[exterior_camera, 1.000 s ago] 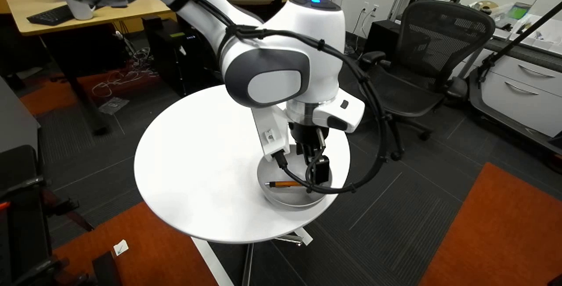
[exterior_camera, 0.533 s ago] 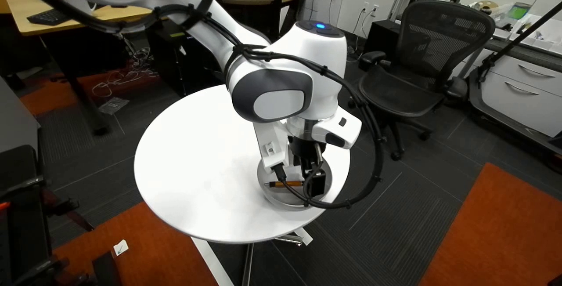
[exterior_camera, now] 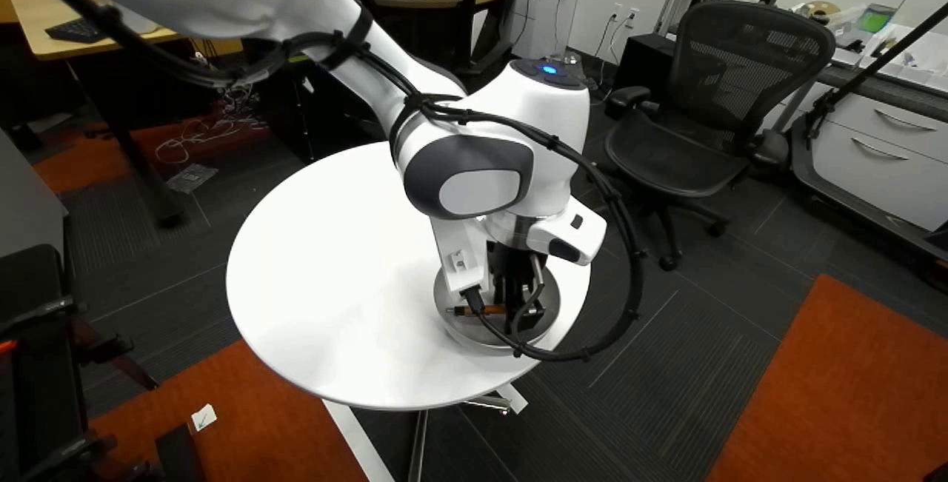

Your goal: Put the pen on the table

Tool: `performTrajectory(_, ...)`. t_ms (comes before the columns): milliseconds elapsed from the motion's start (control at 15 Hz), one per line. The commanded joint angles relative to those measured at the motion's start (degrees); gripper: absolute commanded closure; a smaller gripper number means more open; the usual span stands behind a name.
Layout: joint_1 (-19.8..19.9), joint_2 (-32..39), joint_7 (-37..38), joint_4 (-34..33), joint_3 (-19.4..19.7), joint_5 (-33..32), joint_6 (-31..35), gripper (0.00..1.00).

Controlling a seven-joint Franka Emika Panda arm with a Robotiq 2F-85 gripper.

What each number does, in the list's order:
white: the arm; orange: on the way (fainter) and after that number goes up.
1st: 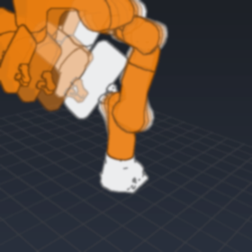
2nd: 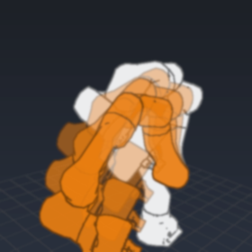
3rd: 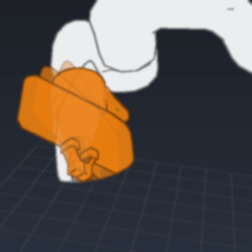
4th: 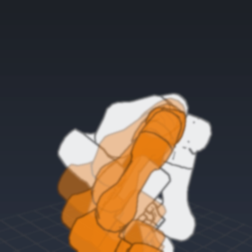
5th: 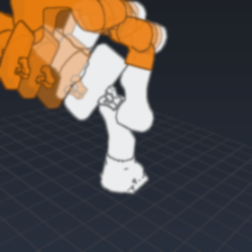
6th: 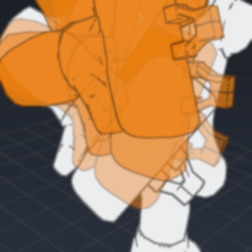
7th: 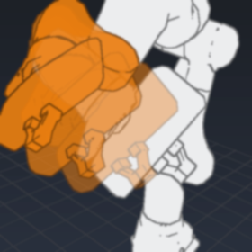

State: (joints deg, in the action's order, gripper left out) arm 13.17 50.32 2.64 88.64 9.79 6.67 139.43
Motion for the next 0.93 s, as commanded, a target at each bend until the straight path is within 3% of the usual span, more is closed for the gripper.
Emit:
performTrajectory(0, 1.20, 1.10, 0.69, -3.13, -0.96, -0.05, -2.92, 0.78)
performTrajectory(200, 1.36, 1.07, 0.62, -3.47, -0.92, -0.10, -3.31, 0.99)
performTrajectory(467, 0.73, -3.23, 0.55, 0.95, -0.48, -0.41, -0.36, 0.96)
performTrajectory(867, -0.94, -15.21, 0.12, 11.27, 0.49, -2.42, 4.16, 0.96)
